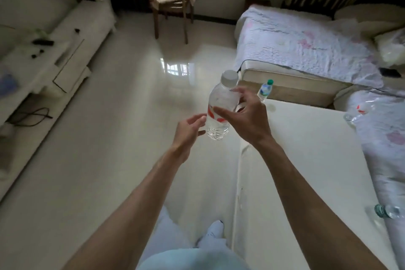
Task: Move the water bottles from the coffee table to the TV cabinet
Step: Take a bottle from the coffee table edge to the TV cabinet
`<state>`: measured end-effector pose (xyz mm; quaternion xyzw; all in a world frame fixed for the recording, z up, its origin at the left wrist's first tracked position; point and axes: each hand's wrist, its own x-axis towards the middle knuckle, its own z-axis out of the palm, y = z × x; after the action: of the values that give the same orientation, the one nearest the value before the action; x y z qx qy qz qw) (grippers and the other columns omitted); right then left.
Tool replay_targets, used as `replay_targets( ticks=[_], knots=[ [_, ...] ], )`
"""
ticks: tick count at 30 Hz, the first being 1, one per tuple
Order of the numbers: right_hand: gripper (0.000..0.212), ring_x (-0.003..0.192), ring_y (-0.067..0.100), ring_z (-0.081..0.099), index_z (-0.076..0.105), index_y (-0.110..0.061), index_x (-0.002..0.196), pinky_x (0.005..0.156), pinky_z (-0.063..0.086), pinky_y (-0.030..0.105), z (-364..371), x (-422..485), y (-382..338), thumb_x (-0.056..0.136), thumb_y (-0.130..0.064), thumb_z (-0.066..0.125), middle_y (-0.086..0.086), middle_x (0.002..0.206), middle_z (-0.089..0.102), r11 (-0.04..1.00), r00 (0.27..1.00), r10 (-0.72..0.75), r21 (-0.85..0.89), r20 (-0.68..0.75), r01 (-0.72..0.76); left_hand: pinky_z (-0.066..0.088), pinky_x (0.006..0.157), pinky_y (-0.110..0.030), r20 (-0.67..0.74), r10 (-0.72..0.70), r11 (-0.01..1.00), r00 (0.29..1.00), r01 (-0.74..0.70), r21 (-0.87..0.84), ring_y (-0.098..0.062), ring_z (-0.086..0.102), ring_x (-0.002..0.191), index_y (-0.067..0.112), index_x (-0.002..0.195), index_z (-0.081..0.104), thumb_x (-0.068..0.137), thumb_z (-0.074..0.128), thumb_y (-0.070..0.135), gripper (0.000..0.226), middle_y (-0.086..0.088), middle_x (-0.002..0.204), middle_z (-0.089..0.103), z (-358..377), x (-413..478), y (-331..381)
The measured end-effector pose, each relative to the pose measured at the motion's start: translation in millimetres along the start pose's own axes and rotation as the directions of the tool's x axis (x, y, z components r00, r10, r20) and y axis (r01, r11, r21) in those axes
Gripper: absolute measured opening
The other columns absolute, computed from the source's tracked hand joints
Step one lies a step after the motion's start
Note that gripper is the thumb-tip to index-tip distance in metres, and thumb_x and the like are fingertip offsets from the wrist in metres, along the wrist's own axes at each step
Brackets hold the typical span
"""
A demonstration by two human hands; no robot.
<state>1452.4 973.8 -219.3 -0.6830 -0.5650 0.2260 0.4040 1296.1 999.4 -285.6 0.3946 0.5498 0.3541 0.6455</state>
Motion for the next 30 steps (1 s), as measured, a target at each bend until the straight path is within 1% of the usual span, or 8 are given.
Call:
replay_targets(
  ticks=[9, 13, 16, 18, 21, 24, 27, 30],
  knots=[
    [0.085, 0.099, 0.024, 0.063, 0.057, -0.012, 0.126, 0.08, 0.057, 0.043, 134, -24, -121, 0.063, -0.067, 0.069, 0.008, 0.115, 0.067, 0.974, 0.953, -0.228, 0.029, 0.2, 0.226, 0.056, 0.091, -0.044, -0.224, 0.095, 0.989, 0.97, -0.117, -0.086, -0.027, 0.069, 0.102, 0.0, 0.118, 0.067, 0.099, 0.052, 0.014, 0.027, -0.015, 0.11, 0.073, -165, -53, 17],
    [0.074, 0.096, 0.023, 0.065, 0.058, -0.009, 0.126, 0.083, 0.058, 0.042, 209, -48, -180, 0.069, -0.052, 0.079, 0.01, 0.117, 0.068, 0.96, 0.922, -0.278, 0.058, 0.269, 0.273, 0.056, 0.088, -0.042, -0.357, 0.148, 0.976, 0.922, -0.194, -0.095, -0.024, 0.07, 0.1, 0.007, 0.114, 0.069, 0.098, 0.053, 0.012, 0.023, -0.011, 0.11, 0.073, -260, -85, 18],
    [0.072, 0.095, 0.022, 0.066, 0.058, -0.005, 0.127, 0.083, 0.057, 0.034, 268, -70, -228, 0.071, -0.042, 0.082, 0.012, 0.118, 0.067, 0.944, 0.883, -0.329, 0.087, 0.335, 0.319, 0.056, 0.09, -0.044, -0.45, 0.178, 0.966, 0.875, -0.243, -0.092, -0.022, 0.069, 0.103, 0.008, 0.115, 0.07, 0.097, 0.055, 0.014, 0.025, -0.009, 0.11, 0.074, -335, -109, 16],
    [0.071, 0.094, 0.02, 0.065, 0.057, -0.004, 0.128, 0.082, 0.056, 0.03, 307, -87, -259, 0.072, -0.037, 0.083, 0.012, 0.12, 0.067, 0.928, 0.845, -0.37, 0.107, 0.386, 0.357, 0.055, 0.094, -0.046, -0.503, 0.171, 0.962, 0.847, -0.255, -0.102, -0.023, 0.069, 0.106, 0.009, 0.114, 0.071, 0.097, 0.056, 0.017, 0.024, -0.009, 0.11, 0.074, -382, -128, 12],
    [0.07, 0.098, 0.019, 0.064, 0.057, -0.013, 0.128, 0.085, 0.056, 0.036, 363, -113, -305, 0.07, -0.041, 0.083, 0.002, 0.112, 0.068, 0.916, 0.786, -0.397, 0.155, 0.474, 0.37, 0.055, 0.094, -0.046, -0.576, 0.17, 0.953, 0.8, -0.283, -0.112, -0.027, 0.068, 0.107, 0.013, 0.111, 0.073, 0.098, 0.053, 0.02, 0.024, -0.009, 0.11, 0.074, -445, -163, 1],
    [0.066, 0.097, 0.013, 0.062, 0.056, -0.019, 0.127, 0.079, 0.053, 0.025, 413, -142, -348, 0.071, -0.044, 0.081, -0.011, 0.102, 0.062, 0.906, 0.69, -0.418, 0.215, 0.591, 0.366, 0.056, 0.094, -0.047, -0.675, 0.148, 0.944, 0.723, -0.306, -0.121, -0.026, 0.068, 0.106, 0.022, 0.101, 0.076, 0.096, 0.052, 0.017, 0.025, -0.006, 0.107, 0.075, -501, -200, -9],
    [0.068, 0.102, 0.014, 0.062, 0.056, -0.024, 0.122, 0.088, 0.054, 0.037, 459, -173, -385, 0.065, -0.054, 0.077, -0.011, 0.105, 0.065, 0.88, 0.591, -0.469, 0.293, 0.656, 0.373, 0.055, 0.095, -0.049, -0.771, 0.095, 0.944, 0.63, -0.303, -0.131, -0.022, 0.069, 0.105, 0.03, 0.093, 0.076, 0.093, 0.052, 0.015, 0.028, -0.001, 0.104, 0.075, -549, -236, -18],
    [0.062, 0.097, 0.01, 0.063, 0.056, -0.028, 0.116, 0.086, 0.055, 0.04, 503, -203, -417, 0.063, -0.056, 0.075, -0.013, 0.104, 0.066, 0.853, 0.489, -0.514, 0.356, 0.705, 0.382, 0.054, 0.095, -0.048, -0.85, 0.056, 0.943, 0.524, -0.309, -0.128, -0.024, 0.068, 0.106, 0.023, 0.102, 0.076, 0.088, 0.052, 0.016, 0.028, -0.003, 0.106, 0.075, -591, -268, -29]
  ],
)
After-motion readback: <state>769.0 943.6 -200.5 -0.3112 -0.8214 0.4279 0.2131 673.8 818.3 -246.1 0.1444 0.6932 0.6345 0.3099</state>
